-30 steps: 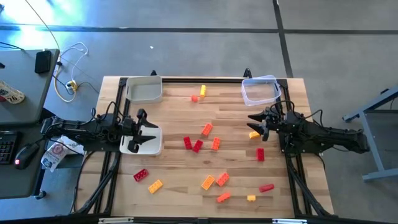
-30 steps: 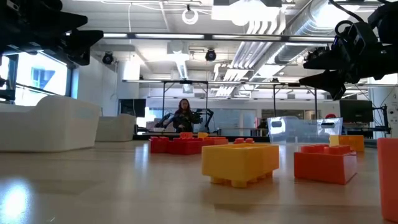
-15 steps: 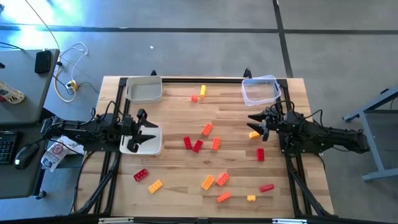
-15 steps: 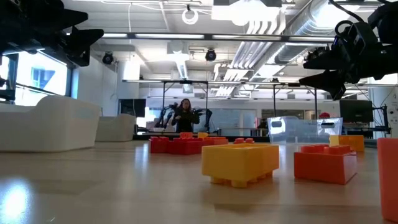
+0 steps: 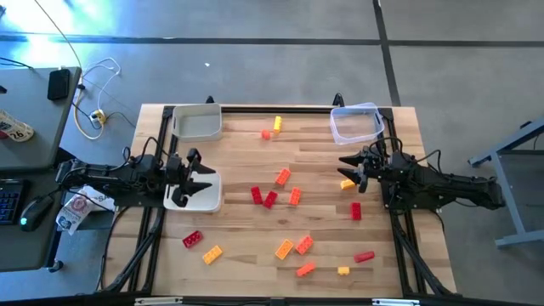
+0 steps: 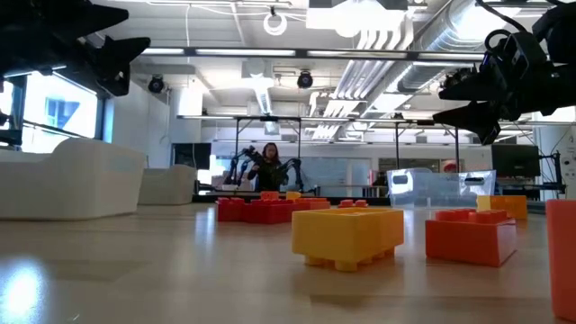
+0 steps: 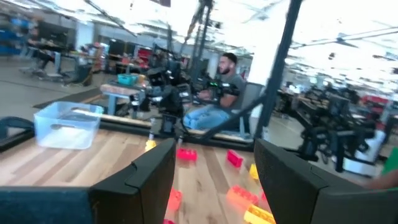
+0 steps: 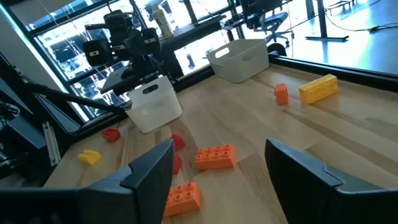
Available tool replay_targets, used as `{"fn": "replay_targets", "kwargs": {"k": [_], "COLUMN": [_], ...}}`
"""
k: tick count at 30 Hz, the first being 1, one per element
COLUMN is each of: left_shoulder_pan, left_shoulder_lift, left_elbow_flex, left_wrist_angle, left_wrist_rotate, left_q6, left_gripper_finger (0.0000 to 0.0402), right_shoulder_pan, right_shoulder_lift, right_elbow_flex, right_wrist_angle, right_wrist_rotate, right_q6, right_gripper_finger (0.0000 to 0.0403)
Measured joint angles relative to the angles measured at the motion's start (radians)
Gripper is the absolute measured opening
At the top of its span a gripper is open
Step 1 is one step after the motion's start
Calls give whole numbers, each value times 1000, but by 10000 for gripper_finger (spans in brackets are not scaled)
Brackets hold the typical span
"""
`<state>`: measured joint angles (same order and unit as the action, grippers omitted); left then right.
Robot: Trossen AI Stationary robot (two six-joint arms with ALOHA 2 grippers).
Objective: Sort & place blocks by color
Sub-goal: Put the red game piece into the white bin
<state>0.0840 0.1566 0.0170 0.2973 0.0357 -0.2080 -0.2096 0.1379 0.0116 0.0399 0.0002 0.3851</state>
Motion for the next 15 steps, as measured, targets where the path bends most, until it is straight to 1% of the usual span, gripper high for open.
{"fn": "replay_targets", "kwargs": {"k": [2,5,11,13,15], "left_shoulder_pan": [0,0,0,0,0], "left_shoulder_lift": [0,0,0,0,0], "left_elbow_flex": [0,0,0,0,0], "left_wrist_angle": [-1,0,18,38,83], "left_wrist_rotate": [-25,-25,-24,-31,-62], "left_q6": [-21,-33,-2,-10,-25], "left_gripper_finger": [207,207,207,207,207], "right_shoulder_pan": [0,0,0,0,0], "right_shoulder_lift": [0,0,0,0,0], "right_elbow_flex": [0,0,0,0,0], "right_wrist_angle": [0,0,0,0,0], "right_wrist_rotate": [0,0,0,0,0], "right_q6": [0,0,0,0,0], "right_gripper_finger": [238,238,238,238,238]}}
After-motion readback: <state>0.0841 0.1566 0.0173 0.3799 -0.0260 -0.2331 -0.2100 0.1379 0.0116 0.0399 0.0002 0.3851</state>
